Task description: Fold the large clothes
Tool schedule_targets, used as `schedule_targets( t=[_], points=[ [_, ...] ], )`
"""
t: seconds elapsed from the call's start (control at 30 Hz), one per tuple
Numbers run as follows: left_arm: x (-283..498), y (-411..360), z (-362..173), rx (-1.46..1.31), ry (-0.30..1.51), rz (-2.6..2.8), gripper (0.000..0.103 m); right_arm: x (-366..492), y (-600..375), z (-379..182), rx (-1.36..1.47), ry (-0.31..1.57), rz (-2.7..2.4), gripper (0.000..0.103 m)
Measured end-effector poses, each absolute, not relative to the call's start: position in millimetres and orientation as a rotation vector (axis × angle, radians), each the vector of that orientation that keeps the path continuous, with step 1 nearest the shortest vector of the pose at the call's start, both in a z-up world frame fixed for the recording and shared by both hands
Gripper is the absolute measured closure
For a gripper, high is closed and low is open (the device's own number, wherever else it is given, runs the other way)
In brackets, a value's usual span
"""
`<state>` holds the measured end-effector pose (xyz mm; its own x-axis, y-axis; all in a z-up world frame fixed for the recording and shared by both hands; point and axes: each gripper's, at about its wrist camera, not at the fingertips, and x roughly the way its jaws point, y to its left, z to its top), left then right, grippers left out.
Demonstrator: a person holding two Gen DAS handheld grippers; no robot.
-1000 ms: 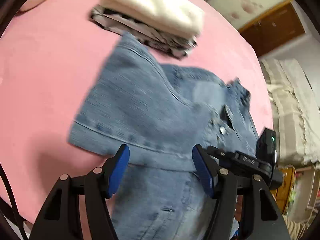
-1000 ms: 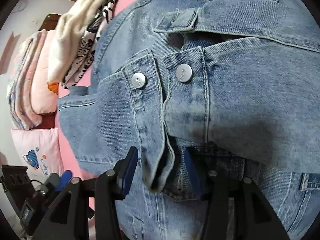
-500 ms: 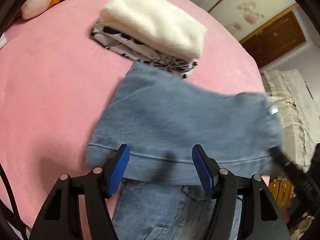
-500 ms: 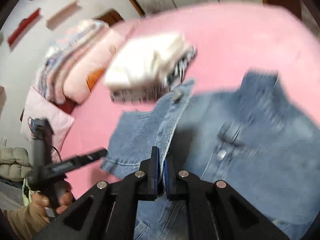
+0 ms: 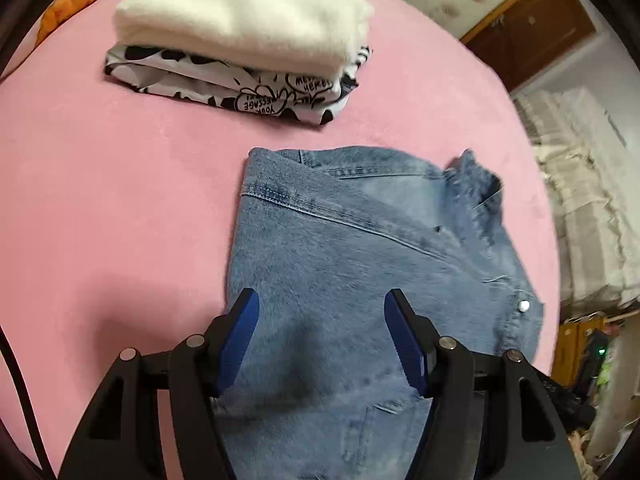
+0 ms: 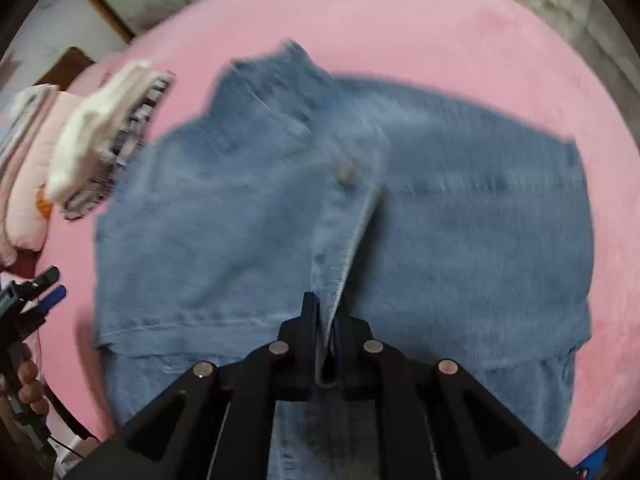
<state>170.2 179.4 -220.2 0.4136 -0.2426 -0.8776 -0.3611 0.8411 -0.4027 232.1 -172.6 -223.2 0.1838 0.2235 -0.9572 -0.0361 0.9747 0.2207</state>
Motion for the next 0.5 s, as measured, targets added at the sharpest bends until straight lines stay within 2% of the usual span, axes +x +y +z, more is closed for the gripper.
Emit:
schedule_targets(
  t=[0.03,0.1,0.2,0.27,0.47,0.5],
  points=[
    [176.3,178.9,-223.7,-0.579,1.168,0.082,0.039,233.6,-176.8,-225.9,0.184,1.376,0.172,0.091],
    [187.7,180.9,-230.6,-0.537,1.179,0.093,0.039,239.3,-184.8,-222.6,0.234,1.358,0.164,0.073],
    [210.0,191.7,-245.7,-0.479,1.201,0.113,0.039,250.5,-193.2,-217.0,0.26,1.321,0.169,0.058],
    [225.4,198.8,-258.8,-0.439,1.238,0.134,0.039,258.6,-196.2,-220.3,0.256,1.315,0.173,0.055],
    [250.7,196.7,-276.2,-0.363,1.281,0.11,0.04,287.6,-199.6,-240.8,0.258,1.341,0.19,0.055],
    [254.6,193.5,-277.7,-0.341,1.281,0.104,0.045,291.8,-198.2,-244.3,0.25,1.346,0.196,0.055]
  ],
)
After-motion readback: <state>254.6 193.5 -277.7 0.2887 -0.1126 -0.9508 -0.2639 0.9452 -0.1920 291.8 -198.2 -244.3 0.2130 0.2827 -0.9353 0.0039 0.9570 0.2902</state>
